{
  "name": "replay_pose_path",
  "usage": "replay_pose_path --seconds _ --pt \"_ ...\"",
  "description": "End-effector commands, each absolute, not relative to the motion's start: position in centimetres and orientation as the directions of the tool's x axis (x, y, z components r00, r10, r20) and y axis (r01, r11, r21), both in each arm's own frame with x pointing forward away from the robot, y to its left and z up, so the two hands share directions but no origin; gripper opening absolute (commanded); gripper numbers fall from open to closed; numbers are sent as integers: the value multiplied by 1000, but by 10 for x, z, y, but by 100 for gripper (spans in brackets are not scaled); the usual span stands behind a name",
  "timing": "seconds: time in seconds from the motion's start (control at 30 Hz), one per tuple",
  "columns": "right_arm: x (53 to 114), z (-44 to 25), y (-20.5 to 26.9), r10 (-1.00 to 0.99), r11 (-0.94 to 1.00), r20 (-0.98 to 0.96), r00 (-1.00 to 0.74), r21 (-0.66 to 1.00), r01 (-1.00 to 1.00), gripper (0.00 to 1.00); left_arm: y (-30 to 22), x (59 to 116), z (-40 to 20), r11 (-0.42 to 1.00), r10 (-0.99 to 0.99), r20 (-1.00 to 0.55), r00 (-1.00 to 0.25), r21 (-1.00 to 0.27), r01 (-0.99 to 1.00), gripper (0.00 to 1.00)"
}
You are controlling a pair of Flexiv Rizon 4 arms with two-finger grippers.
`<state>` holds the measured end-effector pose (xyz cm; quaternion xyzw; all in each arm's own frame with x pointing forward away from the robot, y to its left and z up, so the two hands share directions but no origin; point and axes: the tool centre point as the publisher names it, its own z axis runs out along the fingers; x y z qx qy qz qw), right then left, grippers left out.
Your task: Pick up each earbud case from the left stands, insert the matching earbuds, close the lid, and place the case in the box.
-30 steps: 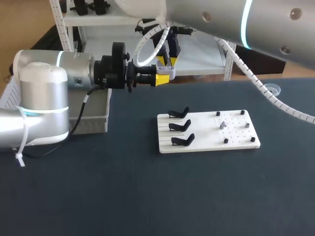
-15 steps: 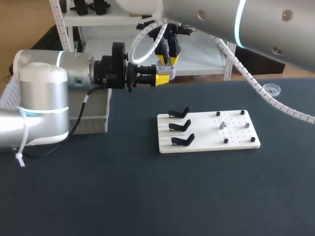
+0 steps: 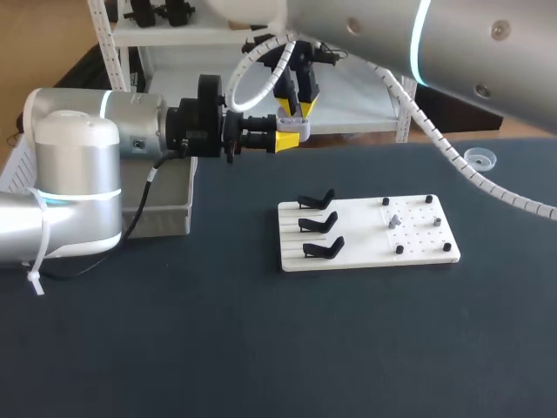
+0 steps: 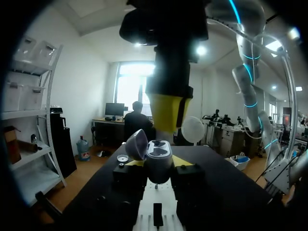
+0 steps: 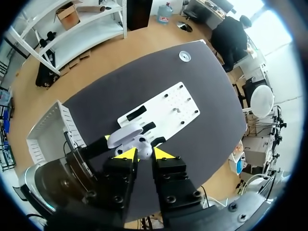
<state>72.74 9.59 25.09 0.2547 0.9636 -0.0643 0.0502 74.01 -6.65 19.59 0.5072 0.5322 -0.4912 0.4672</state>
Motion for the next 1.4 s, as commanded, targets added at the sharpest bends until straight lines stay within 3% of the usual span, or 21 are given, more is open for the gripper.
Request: replay_pose_path --seconds 0.03,1.03,1.07,1.1,1.13,1.27,1.4 --pt "731 251 97 483 862 -128 -866 -107 496 0 -67 740 195 4 79 -996 -48 -48 999 0" --pt "729 236 95 494 856 -105 -863 -113 504 0 -67 740 195 4 79 -996 -48 -48 999 0" --pt "729 236 95 493 857 -103 -864 -112 503 4 -67 740 195 4 79 -996 -48 -48 999 0" --pt "728 235 95 493 857 -101 -864 -112 503 24 -67 740 195 4 79 -996 -48 -48 999 0" --pt "728 235 95 493 858 -100 -864 -112 502 30 -67 740 195 4 79 -996 -48 -48 999 0" --pt "727 237 95 492 858 -100 -865 -110 501 38 -67 740 195 4 79 -996 -48 -48 999 0" --pt "721 246 96 478 867 -115 -871 -94 489 37 -67 740 195 4 79 -996 -48 -48 999 0"
